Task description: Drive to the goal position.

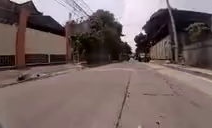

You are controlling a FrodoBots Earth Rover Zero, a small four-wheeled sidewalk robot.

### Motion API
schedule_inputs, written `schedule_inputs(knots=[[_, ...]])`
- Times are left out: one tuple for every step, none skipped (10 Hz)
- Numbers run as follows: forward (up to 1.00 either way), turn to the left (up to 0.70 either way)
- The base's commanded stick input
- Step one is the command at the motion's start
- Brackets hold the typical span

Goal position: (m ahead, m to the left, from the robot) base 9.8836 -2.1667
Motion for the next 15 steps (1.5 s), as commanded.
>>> schedule_inputs(knots=[[1.00, 0.03], [1.00, 0.03], [1.00, 0.03], [1.00, 0.03], [1.00, 0.03], [1.00, 0.03], [1.00, 0.03], [1.00, 0.03], [1.00, 0.03], [1.00, 0.03], [1.00, 0.03], [1.00, 0.03], [1.00, 0.03], [1.00, 0.03], [1.00, 0.03]])
